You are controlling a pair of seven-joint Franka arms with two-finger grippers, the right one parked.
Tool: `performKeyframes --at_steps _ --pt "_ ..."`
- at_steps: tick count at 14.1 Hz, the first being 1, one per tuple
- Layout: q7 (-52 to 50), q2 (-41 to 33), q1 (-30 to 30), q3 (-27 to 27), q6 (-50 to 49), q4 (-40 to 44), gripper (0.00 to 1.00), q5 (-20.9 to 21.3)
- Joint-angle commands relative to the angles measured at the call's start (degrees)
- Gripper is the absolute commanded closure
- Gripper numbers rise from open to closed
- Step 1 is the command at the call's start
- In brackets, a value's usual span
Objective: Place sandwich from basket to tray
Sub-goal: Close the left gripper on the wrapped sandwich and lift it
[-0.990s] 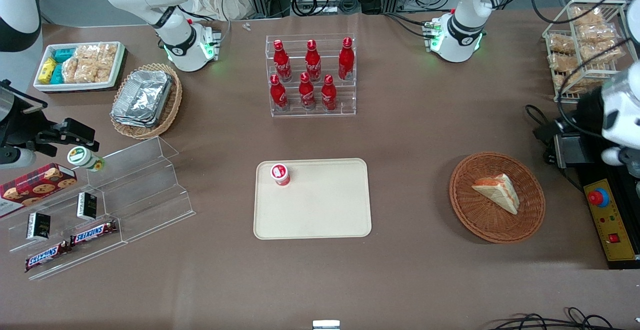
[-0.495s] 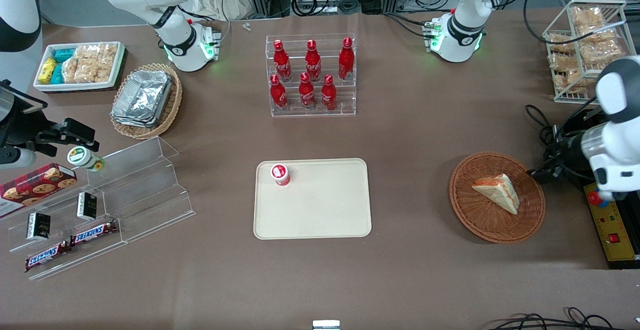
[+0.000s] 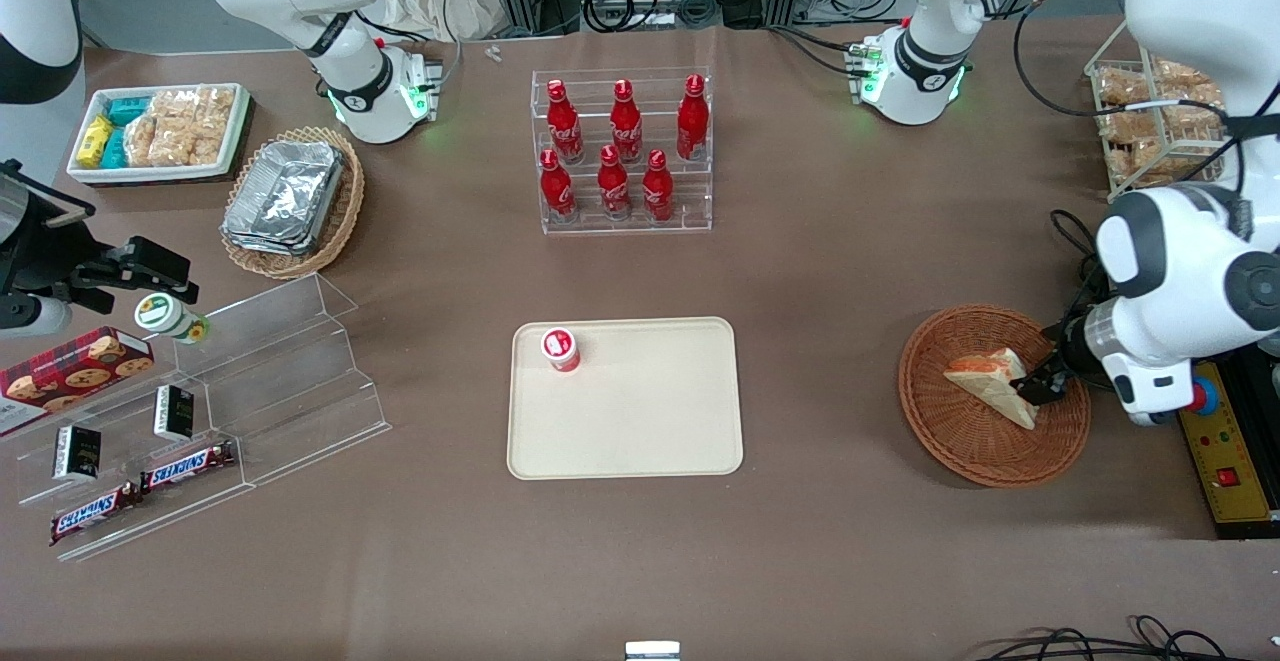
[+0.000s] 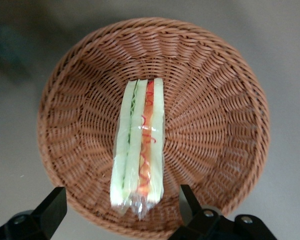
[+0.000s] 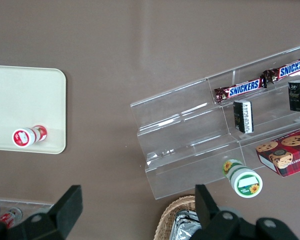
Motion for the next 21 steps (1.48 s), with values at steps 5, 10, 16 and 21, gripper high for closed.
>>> performKeyframes --at_steps 5,10,16,21 --pt "-2.56 4.23 -2.30 0.13 11.12 -5.07 0.37 0.53" --pt "-1.86 0.56 -2.21 0.22 9.20 -4.81 1.00 0.62" --pt "5.94 -8.77 -3.53 -4.33 -21.09 7.21 1.00 3.70" --pt "8.51 -6.06 -6.68 -19.53 -21.07 10.57 1.00 2.38"
